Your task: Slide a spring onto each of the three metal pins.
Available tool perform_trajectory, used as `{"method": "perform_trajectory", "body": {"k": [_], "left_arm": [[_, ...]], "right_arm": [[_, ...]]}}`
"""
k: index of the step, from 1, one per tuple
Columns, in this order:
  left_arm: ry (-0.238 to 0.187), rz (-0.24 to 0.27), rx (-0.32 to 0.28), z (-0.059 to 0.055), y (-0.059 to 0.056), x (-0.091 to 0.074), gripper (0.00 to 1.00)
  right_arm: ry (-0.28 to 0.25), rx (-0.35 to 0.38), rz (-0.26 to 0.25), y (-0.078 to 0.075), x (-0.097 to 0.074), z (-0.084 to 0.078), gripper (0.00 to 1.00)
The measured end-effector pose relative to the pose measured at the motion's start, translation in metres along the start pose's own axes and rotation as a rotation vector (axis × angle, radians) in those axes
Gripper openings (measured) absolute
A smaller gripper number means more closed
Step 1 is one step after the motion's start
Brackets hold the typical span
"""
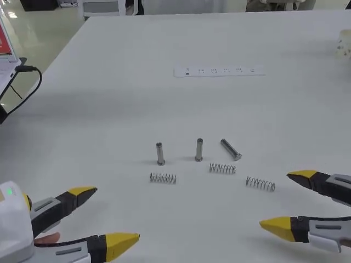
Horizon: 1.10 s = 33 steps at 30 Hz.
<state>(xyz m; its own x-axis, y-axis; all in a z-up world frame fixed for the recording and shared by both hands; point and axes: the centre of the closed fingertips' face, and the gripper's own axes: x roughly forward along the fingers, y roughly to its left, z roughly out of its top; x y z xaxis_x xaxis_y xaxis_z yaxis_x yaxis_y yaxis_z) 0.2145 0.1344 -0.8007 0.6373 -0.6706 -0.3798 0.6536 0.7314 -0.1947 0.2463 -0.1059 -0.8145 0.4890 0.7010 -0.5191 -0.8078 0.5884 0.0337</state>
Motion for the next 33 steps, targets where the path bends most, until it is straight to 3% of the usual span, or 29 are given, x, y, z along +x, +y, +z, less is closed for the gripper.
{"method": "perform_trajectory", "body": {"k": [10,33], "left_arm": [[-0.003,-0.001,-0.002,0.0,0.0,0.0,0.77],[-0.012,0.002,-0.007,0.001,0.001,-0.001,0.76]], "right_arm": [[0.003,0.002,-0.007,-0.002,-0.001,0.0,0.7],[-0.003,-0.042,-0.017,-0.022,0.015,0.025,0.7]]}}
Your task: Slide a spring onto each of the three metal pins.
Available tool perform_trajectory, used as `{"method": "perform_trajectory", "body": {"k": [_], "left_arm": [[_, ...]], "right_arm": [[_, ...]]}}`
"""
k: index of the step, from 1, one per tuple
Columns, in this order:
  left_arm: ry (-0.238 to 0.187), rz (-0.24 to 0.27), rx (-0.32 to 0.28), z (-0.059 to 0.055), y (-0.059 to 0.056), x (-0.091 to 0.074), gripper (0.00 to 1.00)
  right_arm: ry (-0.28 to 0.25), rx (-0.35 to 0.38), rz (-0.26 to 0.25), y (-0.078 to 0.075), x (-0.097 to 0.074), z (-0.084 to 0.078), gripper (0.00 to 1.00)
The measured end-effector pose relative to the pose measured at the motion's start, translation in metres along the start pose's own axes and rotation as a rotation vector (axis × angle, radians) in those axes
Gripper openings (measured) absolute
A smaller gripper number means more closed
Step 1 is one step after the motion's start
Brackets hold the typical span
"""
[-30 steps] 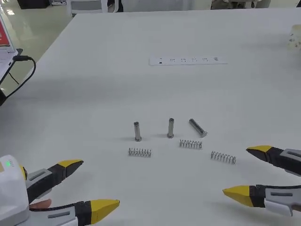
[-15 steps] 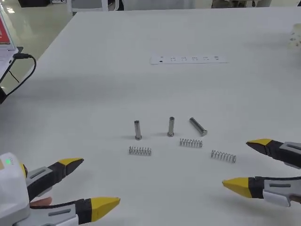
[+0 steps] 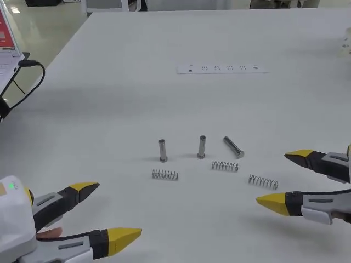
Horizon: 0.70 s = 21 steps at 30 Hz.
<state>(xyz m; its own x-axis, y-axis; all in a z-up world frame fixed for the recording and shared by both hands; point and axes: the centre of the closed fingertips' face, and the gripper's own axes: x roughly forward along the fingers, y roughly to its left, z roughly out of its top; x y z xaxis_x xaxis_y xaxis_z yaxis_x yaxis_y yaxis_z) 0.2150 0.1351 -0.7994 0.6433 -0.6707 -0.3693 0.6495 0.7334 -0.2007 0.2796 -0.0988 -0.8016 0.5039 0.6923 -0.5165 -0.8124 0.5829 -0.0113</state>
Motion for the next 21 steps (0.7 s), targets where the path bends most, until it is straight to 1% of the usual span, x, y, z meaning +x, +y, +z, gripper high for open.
{"method": "perform_trajectory", "body": {"k": [9,13,21], "left_arm": [[-0.002,0.001,0.0,0.001,0.0,0.0,0.76],[-0.002,0.001,0.001,0.001,0.0,0.0,0.76],[-0.002,0.0,0.001,0.001,0.0,0.0,0.76]], "right_arm": [[0.016,-0.015,0.0,-0.009,0.005,0.002,0.69],[0.019,-0.023,-0.002,-0.015,0.007,0.006,0.69],[0.036,-0.037,-0.002,-0.021,0.011,0.009,0.69]]}}
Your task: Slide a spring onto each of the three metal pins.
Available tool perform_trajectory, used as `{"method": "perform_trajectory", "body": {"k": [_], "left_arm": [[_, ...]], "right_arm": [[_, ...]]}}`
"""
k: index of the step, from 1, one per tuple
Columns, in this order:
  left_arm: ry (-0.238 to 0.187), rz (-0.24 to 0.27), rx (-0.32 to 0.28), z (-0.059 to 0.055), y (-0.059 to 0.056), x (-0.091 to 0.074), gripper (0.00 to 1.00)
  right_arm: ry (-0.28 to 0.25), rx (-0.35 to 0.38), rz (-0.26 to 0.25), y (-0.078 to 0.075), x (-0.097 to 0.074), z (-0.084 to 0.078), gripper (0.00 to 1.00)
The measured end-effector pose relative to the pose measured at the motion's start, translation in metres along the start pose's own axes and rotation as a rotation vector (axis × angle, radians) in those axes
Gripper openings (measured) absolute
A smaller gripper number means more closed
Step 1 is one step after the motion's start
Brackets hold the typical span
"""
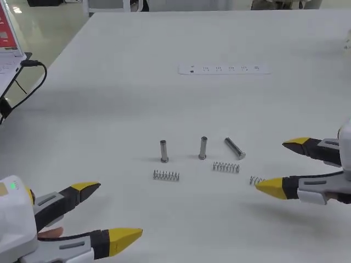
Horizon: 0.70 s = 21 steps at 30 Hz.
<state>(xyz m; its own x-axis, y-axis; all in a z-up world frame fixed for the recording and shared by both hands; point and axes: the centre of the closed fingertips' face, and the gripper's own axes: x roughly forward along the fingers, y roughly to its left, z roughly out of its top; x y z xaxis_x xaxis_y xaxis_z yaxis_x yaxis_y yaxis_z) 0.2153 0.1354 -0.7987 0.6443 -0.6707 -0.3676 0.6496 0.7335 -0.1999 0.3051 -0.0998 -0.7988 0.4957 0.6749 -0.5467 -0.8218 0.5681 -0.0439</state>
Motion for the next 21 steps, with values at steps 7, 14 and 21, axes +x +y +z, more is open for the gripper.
{"method": "perform_trajectory", "body": {"k": [7,14,21], "left_arm": [[0.001,-0.002,0.0,0.0,0.0,0.0,0.76],[-0.001,-0.002,-0.001,0.0,0.0,0.0,0.76],[-0.003,-0.003,-0.005,0.0,0.0,0.0,0.76]], "right_arm": [[0.017,-0.018,0.002,-0.007,0.004,0.004,0.69],[0.033,-0.032,0.009,-0.009,0.011,0.008,0.69],[0.045,-0.04,0.018,-0.011,0.017,0.01,0.69]]}}
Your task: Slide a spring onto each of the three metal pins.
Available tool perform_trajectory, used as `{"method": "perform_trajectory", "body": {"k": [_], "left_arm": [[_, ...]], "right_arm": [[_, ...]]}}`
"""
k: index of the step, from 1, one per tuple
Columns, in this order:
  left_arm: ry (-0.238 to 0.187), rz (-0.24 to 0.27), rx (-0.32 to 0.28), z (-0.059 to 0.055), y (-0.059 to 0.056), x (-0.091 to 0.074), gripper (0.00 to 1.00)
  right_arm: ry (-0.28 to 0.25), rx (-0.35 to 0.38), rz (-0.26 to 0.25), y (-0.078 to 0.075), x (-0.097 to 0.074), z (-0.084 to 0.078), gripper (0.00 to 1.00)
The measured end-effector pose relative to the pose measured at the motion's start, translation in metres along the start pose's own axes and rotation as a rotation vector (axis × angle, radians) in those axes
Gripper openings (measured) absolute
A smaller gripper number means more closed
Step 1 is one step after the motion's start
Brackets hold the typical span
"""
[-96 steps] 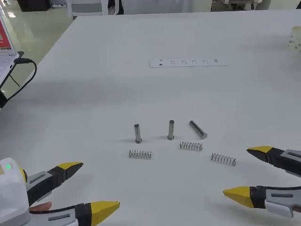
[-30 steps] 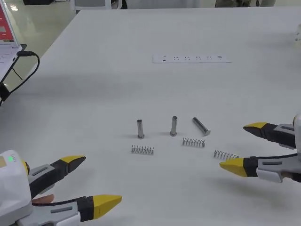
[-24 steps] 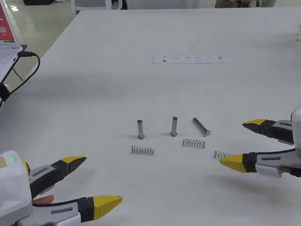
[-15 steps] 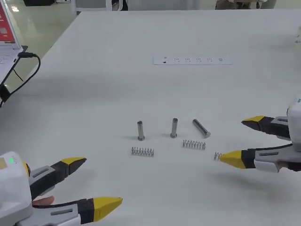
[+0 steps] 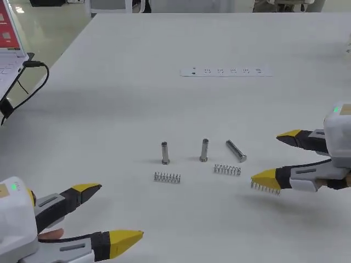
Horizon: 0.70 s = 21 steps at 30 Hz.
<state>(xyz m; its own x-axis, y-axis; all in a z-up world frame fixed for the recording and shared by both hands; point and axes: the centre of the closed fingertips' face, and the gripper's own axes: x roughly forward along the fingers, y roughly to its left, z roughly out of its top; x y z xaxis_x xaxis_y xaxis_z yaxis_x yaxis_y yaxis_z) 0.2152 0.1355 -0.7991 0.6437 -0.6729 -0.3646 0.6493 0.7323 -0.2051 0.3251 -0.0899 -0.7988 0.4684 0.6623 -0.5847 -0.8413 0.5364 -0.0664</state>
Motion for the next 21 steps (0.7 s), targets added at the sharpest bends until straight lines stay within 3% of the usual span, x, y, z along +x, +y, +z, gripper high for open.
{"method": "perform_trajectory", "body": {"k": [21], "left_arm": [[-0.003,0.004,0.004,0.001,0.0,0.0,0.76]], "right_arm": [[0.022,-0.033,0.02,-0.005,0.02,0.012,0.68]]}}
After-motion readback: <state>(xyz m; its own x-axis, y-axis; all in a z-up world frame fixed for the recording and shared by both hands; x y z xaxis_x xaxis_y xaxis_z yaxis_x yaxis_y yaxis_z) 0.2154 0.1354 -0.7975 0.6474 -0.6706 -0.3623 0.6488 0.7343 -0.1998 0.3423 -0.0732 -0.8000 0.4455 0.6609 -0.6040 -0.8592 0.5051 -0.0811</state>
